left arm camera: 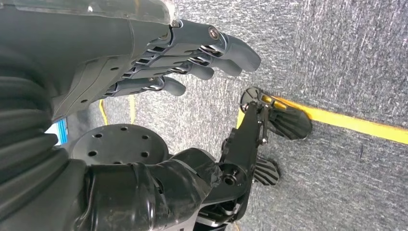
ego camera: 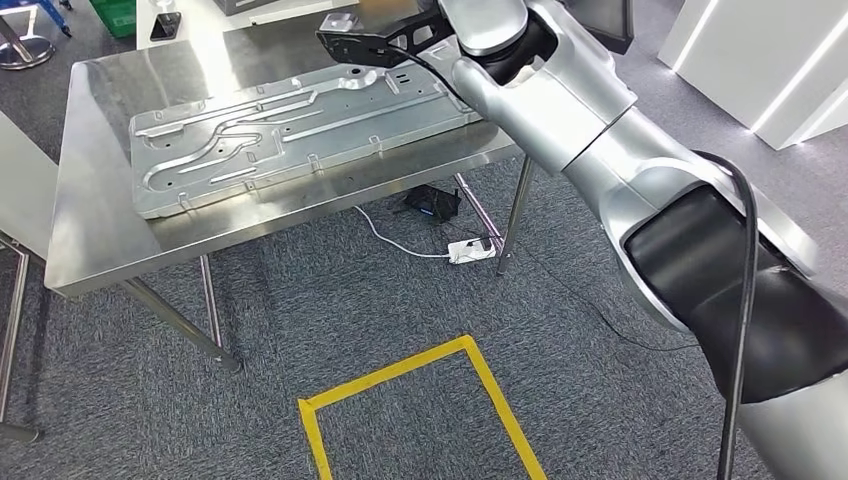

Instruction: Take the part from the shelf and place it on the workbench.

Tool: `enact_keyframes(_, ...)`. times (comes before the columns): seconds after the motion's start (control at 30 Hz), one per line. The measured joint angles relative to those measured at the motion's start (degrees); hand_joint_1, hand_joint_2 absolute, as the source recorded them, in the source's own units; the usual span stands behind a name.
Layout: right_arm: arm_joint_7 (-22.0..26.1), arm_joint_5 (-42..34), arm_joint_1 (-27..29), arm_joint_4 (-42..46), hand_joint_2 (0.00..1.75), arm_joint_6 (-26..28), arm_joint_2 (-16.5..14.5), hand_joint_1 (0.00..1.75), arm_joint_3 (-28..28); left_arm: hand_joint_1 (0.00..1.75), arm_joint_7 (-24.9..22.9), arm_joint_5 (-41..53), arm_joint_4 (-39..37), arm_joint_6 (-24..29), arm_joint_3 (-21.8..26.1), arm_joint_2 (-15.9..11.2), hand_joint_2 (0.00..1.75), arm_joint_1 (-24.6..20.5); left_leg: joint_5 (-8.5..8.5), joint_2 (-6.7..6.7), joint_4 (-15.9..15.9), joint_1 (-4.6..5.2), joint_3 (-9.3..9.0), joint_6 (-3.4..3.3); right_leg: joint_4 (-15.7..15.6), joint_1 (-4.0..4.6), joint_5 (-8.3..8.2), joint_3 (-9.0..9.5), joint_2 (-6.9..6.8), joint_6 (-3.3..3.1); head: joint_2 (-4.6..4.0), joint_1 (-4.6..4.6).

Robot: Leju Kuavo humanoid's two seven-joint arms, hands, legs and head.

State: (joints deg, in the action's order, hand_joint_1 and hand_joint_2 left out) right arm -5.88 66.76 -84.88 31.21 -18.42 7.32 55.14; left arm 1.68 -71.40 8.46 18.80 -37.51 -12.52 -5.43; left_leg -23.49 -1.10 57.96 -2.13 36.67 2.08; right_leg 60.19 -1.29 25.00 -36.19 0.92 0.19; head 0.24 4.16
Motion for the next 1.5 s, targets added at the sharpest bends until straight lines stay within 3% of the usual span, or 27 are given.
enact_keyframes(0.07,0.39,0.54,-0.02,-0.02,1.75,0.30,-0.01,1.75,-0.04,0.00,0.16,-0.06,0.00,-0.01,0.00,0.00,1.75,-0.01,-0.07,-0.01,0.13,0.05,0.04,-0.15,-0.04,-0.07,-0.01,0.01,0.00,0.06,0.00,-0.01)
enact_keyframes(0.27,1.09,1.32,-0.03,-0.02,1.75,0.62,0.00,1.75,-0.04,0.00,0.45,-0.03,0.00,-0.01,0.00,0.00,1.75,-0.02,-0.63,-0.04,0.88,0.35,0.29,-1.45,-0.32,-0.44,0.04,0.24,0.06,0.84,0.00,-0.03)
enact_keyframes(0.37,1.21,1.70,-0.11,-0.02,1.75,0.46,0.19,1.75,-0.05,0.00,0.43,-0.07,0.00,-0.01,0.00,0.07,1.75,-0.03,0.07,0.24,-1.18,0.28,-1.20,-2.00,0.14,-0.30,0.71,0.28,-0.04,1.47,0.00,0.16)
enact_keyframes(0.4,1.22,1.84,-0.23,-0.02,1.75,0.39,0.29,1.75,-0.07,0.00,0.41,-0.11,0.00,-0.02,0.00,0.13,1.75,-0.05,0.34,0.37,-2.00,0.17,-1.81,-2.19,1.95,-0.22,1.76,-0.53,-0.15,1.55,0.00,0.28)
enact_keyframes(0.47,1.25,2.07,-0.33,-0.03,1.75,0.32,0.39,1.75,-0.07,0.00,0.34,-0.20,0.00,-0.04,0.00,0.28,1.75,-0.19,0.35,0.50,-2.51,0.13,-2.31,-2.50,8.46,-0.28,4.67,-3.79,-0.35,1.60,0.00,0.40)
enact_keyframes(0.53,1.27,2.25,0.04,-0.05,1.75,0.35,0.45,1.75,-0.07,0.00,0.27,-0.30,0.00,-0.05,0.00,0.40,1.75,-0.30,0.03,0.44,-2.31,0.10,-2.43,-2.56,13.31,-0.47,5.69,-6.72,-0.35,1.89,0.00,0.42)
enact_keyframes(0.57,1.27,2.32,0.26,-0.07,1.75,0.42,0.50,1.75,-0.07,0.00,0.25,-0.34,0.00,-0.05,0.00,0.44,1.75,-0.28,-0.22,0.32,-2.03,0.03,-2.45,-2.39,12.99,-0.68,4.70,-6.90,-0.37,2.08,0.00,0.44)
enact_keyframes(0.67,1.23,2.70,0.39,-0.04,1.75,1.02,0.55,1.75,-0.07,0.00,0.23,-0.39,-0.01,-0.05,0.00,0.50,1.75,-0.17,-1.61,-0.12,-0.23,-0.33,-2.17,-1.24,4.13,-1.29,-0.14,-2.95,-0.17,2.76,0.00,0.44)
enact_keyframes(0.73,1.18,3.02,0.34,0.12,1.75,1.44,0.54,1.75,-0.07,0.00,0.21,-0.37,-0.02,-0.05,0.00,0.47,1.75,-0.20,-2.30,-0.36,0.94,-0.33,-1.63,-0.42,1.56,-1.09,-0.51,-1.66,0.14,2.20,0.00,0.39)
enact_keyframes(0.87,1.23,3.29,0.32,0.43,1.75,1.64,0.55,1.75,-0.08,0.00,0.15,-0.38,-0.02,-0.17,0.00,0.73,1.75,-0.04,-2.88,-0.07,1.91,-0.61,-1.02,0.28,1.63,-0.51,-0.33,-1.75,0.04,0.13,0.00,0.27)
enact_keyframes(0.93,1.29,3.37,0.10,0.71,1.75,1.66,0.55,1.75,-0.09,0.00,0.13,-0.39,-0.02,-0.20,0.00,0.84,1.75,-0.05,-5.33,0.69,6.89,-0.53,1.39,0.08,1.44,-0.26,-0.26,-1.50,0.01,-0.62,0.00,0.19)
enact_keyframes(1.0,1.41,3.40,0.05,0.89,1.75,1.69,0.53,1.75,-0.09,0.00,0.07,-0.43,-0.02,-0.22,0.00,0.91,1.75,-0.17,-8.29,0.93,14.97,-0.16,5.67,-0.44,1.43,0.31,-0.06,-1.34,0.03,-1.05,0.00,0.19)
enact_keyframes(1.03,1.50,3.40,0.12,0.92,1.75,1.70,0.52,1.75,-0.09,0.00,0.02,-0.46,-0.02,-0.22,0.00,0.93,1.75,-0.20,-8.83,0.91,17.78,0.17,7.38,-0.84,1.43,0.63,0.06,-1.21,0.03,-1.25,0.00,0.19)
enact_keyframes(1.07,1.59,3.40,0.21,0.92,1.75,1.70,0.52,1.75,-0.09,0.00,-0.01,-0.50,-0.02,-0.22,0.00,0.95,1.75,-0.19,-8.26,0.89,18.43,0.56,8.08,-1.32,1.43,0.93,0.20,-1.03,0.03,-1.45,0.00,0.20)
enact_keyframes(1.1,1.66,3.40,0.25,0.93,1.75,1.70,0.52,1.75,-0.09,0.00,-0.03,-0.52,-0.02,-0.22,0.00,0.96,1.75,-0.18,-6.67,0.88,16.82,1.03,7.66,-1.87,1.43,1.18,0.35,-0.79,0.02,-1.61,0.00,0.20)
enact_keyframes(1.17,1.73,3.40,0.21,1.02,1.75,1.71,0.53,1.75,-0.09,0.00,-0.04,-0.52,-0.03,-0.22,0.00,0.91,1.75,-0.17,-2.52,0.93,9.35,2.12,4.31,-3.14,1.35,1.45,0.69,-0.17,0.00,-1.77,0.00,0.23)
enact_keyframes(1.2,1.74,3.41,0.14,1.07,1.75,1.72,0.54,1.75,-0.09,0.00,-0.04,-0.52,-0.03,-0.22,0.00,0.86,1.75,-0.17,-1.21,0.97,5.90,2.58,2.64,-3.64,1.29,1.51,0.81,0.03,-0.01,-1.73,0.00,0.21)
enact_keyframes(1.23,1.75,3.41,0.08,1.12,1.75,1.73,0.55,1.75,-0.09,0.00,-0.04,-0.51,-0.03,-0.21,0.00,0.81,1.75,-0.21,-0.71,1.00,3.53,2.96,1.42,-3.99,1.20,1.49,0.85,0.11,-0.01,-1.60,0.00,0.20)
enact_keyframes(1.3,1.79,3.42,0.10,1.14,1.75,1.76,0.58,1.75,-0.09,0.00,-0.03,-0.51,-0.02,-0.20,0.00,0.77,1.75,-0.27,-0.88,0.96,1.94,3.33,0.67,-4.22,0.89,1.37,0.73,0.06,-0.02,-1.20,0.00,0.16)
enact_keyframes(1.37,1.80,3.42,0.16,1.20,1.75,1.77,0.64,1.75,-0.09,0.00,-0.02,-0.51,-0.02,-0.19,0.00,0.80,1.75,-0.24,-0.60,1.02,0.73,3.04,-0.04,-4.39,0.96,1.31,1.07,-0.04,-0.07,-0.69,0.00,0.21)
enact_keyframes(1.43,1.80,3.42,0.01,1.26,1.75,1.78,0.77,1.75,-0.09,0.00,-0.02,-0.51,-0.02,-0.19,0.00,0.86,1.75,-0.20,-0.25,1.18,-0.36,2.64,-0.86,-4.62,4.57,1.29,3.20,-1.58,-0.13,-0.22,0.00,0.28)
enact_keyframes(1.5,1.85,3.43,0.01,1.27,1.75,1.78,0.87,1.75,-0.09,0.00,-0.02,-0.51,-0.02,-0.22,0.00,0.90,1.75,-0.28,-0.31,1.22,-0.51,2.59,-1.11,-4.79,11.72,1.02,6.17,-5.10,-0.21,0.26,0.00,0.29)
